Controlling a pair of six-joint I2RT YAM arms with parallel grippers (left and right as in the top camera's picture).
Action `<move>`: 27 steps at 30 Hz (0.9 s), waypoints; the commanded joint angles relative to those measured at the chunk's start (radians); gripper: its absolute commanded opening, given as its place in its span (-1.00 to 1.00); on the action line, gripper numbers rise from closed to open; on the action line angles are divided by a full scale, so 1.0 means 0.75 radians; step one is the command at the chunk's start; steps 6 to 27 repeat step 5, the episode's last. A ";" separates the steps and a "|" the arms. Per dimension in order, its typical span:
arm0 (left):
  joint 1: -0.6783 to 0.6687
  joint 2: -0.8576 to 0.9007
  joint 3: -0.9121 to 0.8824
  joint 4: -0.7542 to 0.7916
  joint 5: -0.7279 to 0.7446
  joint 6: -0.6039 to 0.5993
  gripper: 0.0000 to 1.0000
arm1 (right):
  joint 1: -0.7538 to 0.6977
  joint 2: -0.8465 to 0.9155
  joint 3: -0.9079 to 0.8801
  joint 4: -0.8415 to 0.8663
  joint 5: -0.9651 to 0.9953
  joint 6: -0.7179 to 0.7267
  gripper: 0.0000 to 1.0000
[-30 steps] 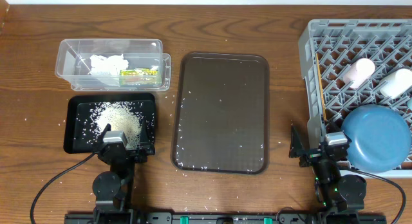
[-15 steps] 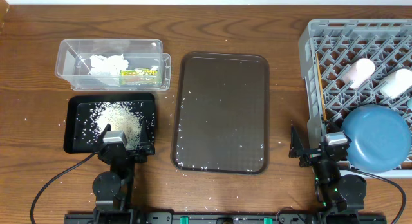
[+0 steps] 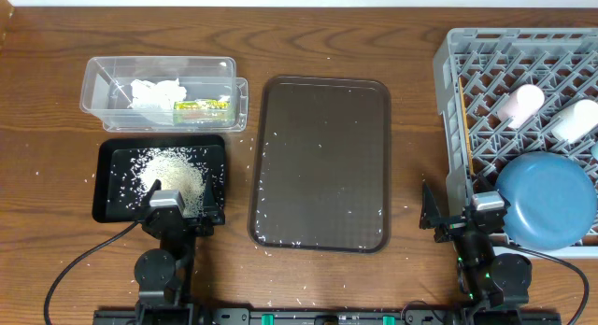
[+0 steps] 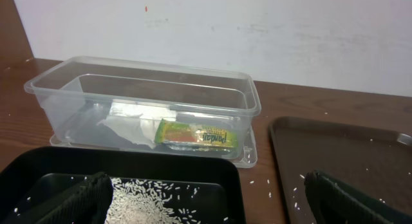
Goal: Sort waste into correct bins and load items into the dishwasher rack
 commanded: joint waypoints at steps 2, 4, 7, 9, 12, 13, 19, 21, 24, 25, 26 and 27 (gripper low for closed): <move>0.000 -0.008 -0.021 -0.055 -0.046 0.020 0.96 | -0.026 -0.008 -0.002 -0.006 0.012 -0.015 0.98; 0.000 -0.008 -0.021 -0.055 -0.046 0.020 0.96 | -0.026 -0.008 -0.002 -0.006 0.012 -0.015 0.99; 0.000 -0.008 -0.021 -0.056 -0.046 0.020 0.96 | -0.026 -0.008 -0.002 -0.006 0.012 -0.015 0.98; 0.000 -0.008 -0.021 -0.056 -0.046 0.020 0.96 | -0.026 -0.008 -0.002 -0.006 0.012 -0.015 0.98; 0.000 -0.008 -0.021 -0.056 -0.046 0.020 0.96 | -0.026 -0.008 -0.002 -0.006 0.012 -0.015 0.98; 0.000 -0.008 -0.021 -0.056 -0.046 0.020 0.96 | -0.026 -0.008 -0.002 -0.006 0.012 -0.015 0.98; 0.000 -0.008 -0.021 -0.056 -0.046 0.020 0.96 | -0.026 -0.008 -0.002 -0.006 0.012 -0.015 0.98; 0.000 -0.008 -0.021 -0.056 -0.046 0.020 0.96 | -0.026 -0.008 -0.002 -0.006 0.012 -0.015 0.98; 0.000 -0.008 -0.021 -0.056 -0.046 0.020 0.96 | -0.026 -0.008 -0.002 -0.006 0.012 -0.015 0.98; 0.000 -0.008 -0.021 -0.056 -0.046 0.020 0.96 | -0.026 -0.008 -0.002 -0.006 0.012 -0.015 0.98; 0.000 -0.008 -0.021 -0.056 -0.046 0.020 0.96 | -0.026 -0.008 -0.002 -0.006 0.012 -0.015 0.98; 0.000 -0.008 -0.021 -0.056 -0.046 0.020 0.96 | -0.026 -0.008 -0.002 -0.006 0.012 -0.015 0.98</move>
